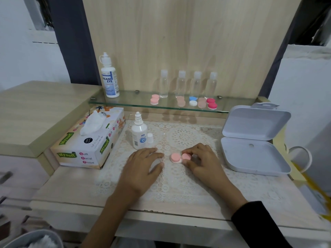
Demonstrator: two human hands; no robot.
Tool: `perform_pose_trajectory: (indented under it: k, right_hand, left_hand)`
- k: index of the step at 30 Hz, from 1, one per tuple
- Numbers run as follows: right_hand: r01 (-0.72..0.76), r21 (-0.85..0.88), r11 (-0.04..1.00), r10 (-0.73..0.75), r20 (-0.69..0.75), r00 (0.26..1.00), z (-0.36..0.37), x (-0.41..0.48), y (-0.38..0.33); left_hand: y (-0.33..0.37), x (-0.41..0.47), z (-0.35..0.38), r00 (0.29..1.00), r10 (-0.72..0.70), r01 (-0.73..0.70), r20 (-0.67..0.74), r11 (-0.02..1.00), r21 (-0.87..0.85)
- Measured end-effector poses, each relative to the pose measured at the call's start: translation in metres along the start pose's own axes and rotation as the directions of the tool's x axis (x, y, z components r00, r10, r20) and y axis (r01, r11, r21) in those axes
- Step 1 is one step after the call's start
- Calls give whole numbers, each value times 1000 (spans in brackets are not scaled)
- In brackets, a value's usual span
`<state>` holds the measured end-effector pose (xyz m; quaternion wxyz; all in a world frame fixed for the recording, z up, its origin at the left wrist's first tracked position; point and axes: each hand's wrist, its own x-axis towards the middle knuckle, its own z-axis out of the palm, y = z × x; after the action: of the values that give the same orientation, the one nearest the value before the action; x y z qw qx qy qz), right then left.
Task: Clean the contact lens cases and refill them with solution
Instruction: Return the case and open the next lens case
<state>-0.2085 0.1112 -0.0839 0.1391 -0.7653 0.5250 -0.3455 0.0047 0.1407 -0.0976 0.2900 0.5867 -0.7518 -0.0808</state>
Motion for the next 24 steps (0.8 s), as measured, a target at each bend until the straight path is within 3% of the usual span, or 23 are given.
perform_pose_trajectory:
  k: [14,24]
  right_hand:
    - [38,2,999,-37,-14,999,2,1,1]
    - [34,17,999,-34,6,999,3,1,3]
  left_hand:
    - [24,31,-10,969,146,-151,198,989,8]
    - [32,37,-1,990,118,-128,78,983,133]
